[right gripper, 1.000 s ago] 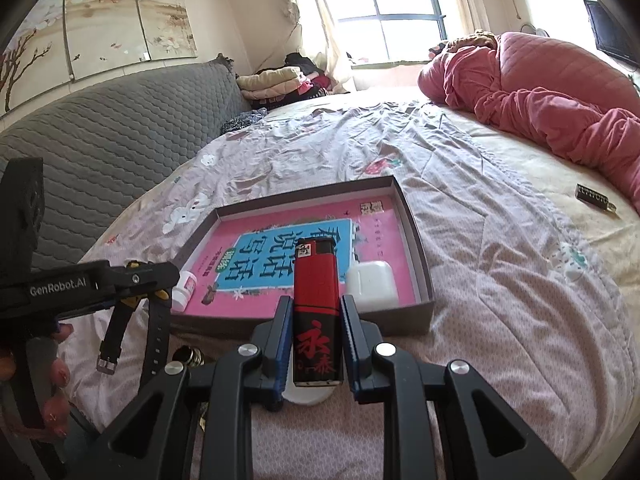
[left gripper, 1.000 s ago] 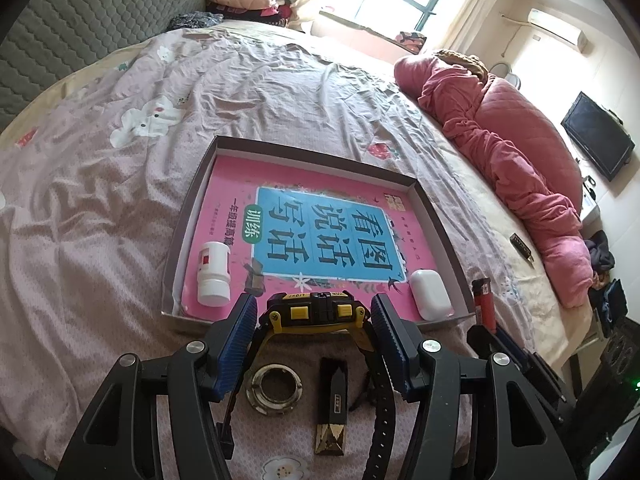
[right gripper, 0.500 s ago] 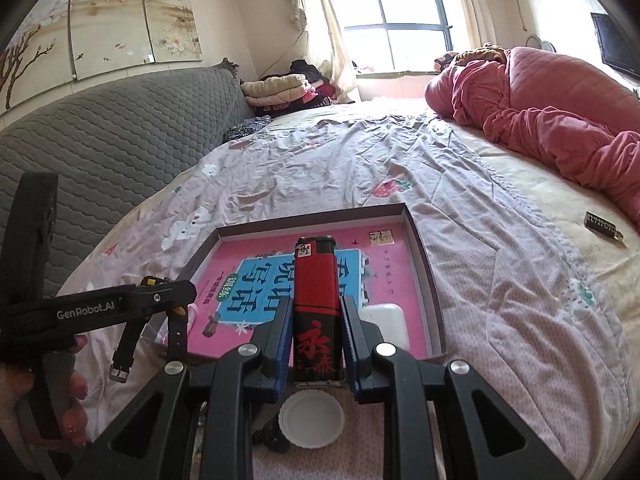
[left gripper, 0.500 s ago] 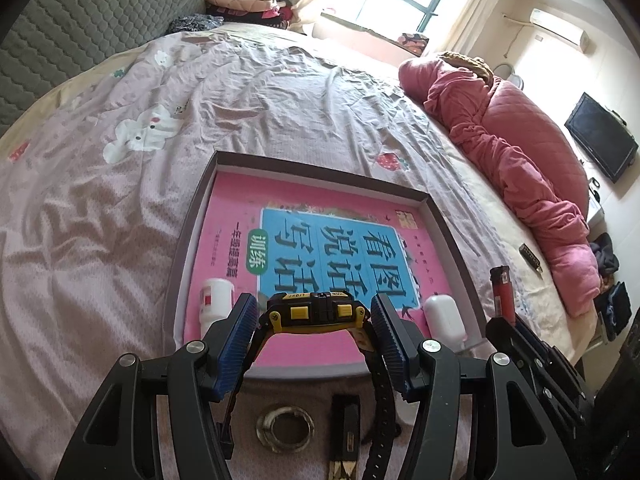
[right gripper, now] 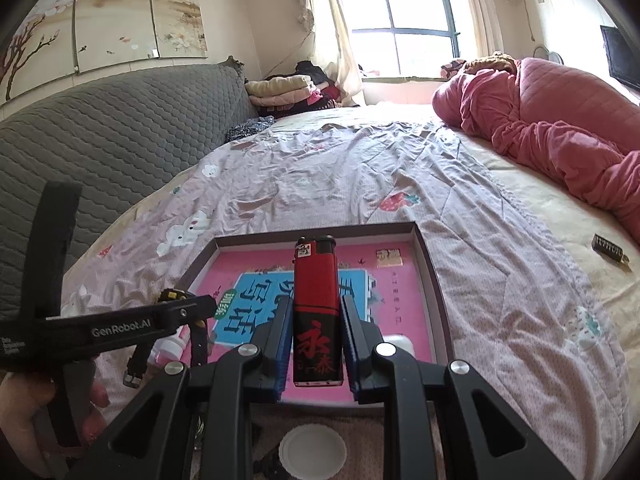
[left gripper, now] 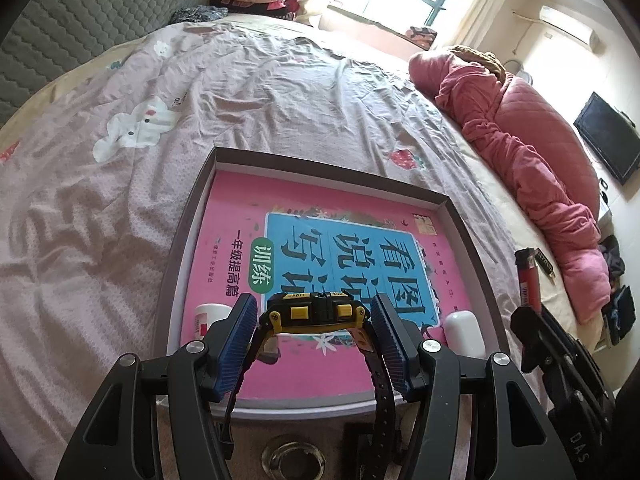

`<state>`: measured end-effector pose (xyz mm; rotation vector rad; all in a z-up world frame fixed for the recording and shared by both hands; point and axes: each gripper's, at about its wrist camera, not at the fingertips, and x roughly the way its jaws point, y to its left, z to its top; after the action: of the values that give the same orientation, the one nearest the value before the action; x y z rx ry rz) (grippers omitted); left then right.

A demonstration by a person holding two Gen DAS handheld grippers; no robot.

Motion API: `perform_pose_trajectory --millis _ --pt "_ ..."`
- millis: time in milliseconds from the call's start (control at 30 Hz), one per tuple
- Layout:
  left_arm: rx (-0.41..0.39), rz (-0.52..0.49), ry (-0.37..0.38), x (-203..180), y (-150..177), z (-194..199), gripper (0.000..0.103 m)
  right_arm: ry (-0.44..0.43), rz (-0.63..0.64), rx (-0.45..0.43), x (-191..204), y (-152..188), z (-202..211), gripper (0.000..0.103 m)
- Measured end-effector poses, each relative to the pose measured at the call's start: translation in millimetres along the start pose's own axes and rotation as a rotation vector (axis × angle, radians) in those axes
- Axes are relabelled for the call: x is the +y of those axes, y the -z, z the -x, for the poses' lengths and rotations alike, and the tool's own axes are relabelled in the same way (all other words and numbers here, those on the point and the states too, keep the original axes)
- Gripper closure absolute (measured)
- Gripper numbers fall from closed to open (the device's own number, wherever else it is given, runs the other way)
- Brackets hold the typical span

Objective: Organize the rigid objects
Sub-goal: 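Carry the watch with the left tool over the grey tray while the right tool carries the lighter there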

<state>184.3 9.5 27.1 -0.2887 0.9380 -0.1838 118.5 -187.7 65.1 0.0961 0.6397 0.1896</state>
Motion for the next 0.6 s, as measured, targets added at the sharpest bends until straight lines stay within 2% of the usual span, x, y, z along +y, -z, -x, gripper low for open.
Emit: perform_pose_trajectory --millis 600 --pt "0.018 0.006 -0.043 3.7 -11.8 -32.3 0.043 -0.001 0.022 0.028 7.3 -5.5 -25.7 0.08"
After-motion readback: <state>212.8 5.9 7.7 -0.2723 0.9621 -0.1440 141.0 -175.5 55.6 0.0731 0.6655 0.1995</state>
